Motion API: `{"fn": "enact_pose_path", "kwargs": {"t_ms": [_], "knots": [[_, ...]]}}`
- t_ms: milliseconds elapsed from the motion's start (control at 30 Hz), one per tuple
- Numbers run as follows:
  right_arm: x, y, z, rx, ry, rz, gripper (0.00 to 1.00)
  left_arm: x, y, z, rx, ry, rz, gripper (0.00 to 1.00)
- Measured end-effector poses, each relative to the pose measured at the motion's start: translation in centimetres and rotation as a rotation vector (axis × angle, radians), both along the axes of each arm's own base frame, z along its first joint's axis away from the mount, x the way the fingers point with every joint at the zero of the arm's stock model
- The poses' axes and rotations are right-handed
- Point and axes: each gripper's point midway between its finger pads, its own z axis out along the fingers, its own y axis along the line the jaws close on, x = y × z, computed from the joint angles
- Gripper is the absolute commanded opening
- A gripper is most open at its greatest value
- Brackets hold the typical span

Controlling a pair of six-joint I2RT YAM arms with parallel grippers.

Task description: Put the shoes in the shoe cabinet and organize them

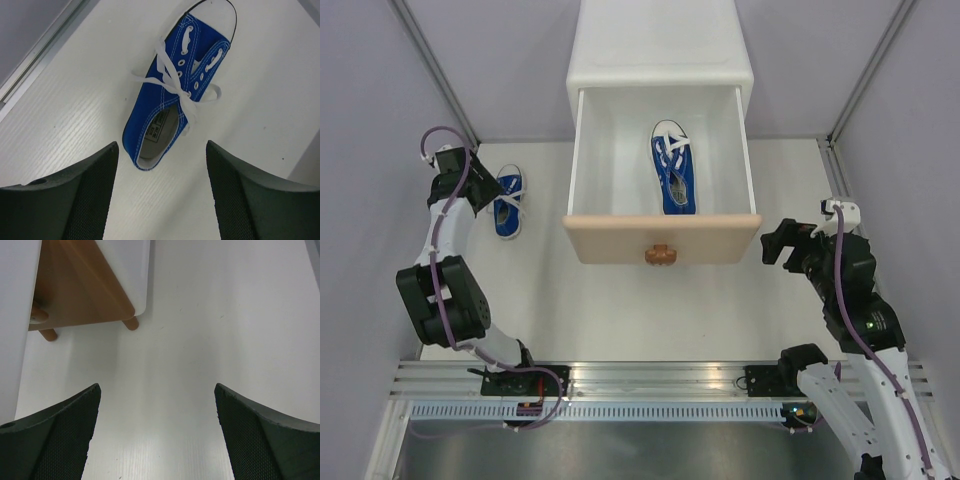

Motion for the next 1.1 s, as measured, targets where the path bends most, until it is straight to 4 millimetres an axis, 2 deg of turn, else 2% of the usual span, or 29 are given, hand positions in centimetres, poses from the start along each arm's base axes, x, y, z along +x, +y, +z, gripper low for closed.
{"fn": "enact_pose_path", "kwargs": {"t_ms": [133,300,500,967,1100], "knots": [[0.0,0.1,-0.4,-0.015,-0.002,0.007,0.98,1.6,1.3,-1.8,-0.003,0.007,-0.006,0.73],[-0.3,0.1,0.3,-0.037,-0.04,0.01,0.98,2.4,1.3,-3.8,0.007,0.042,-0.054,0.72],[-0.3,0.1,0.6,-0.056,-0.055,0.006,0.98,2.2,1.6,-5.4,0.03,0.087,-0.086,0.68],[-0.3,-0.1,0.6,-0.079,-0.059,-0.008,0.98,1.2,2.4,-11.6,0.029,0.246,-0.114,0.6],[-0.3,-0.1,0.6,-0.079,-0.059,-0.009,0.98,1.5,2.9,-13.0,0.035,0.282,-0.113,0.56]]}}
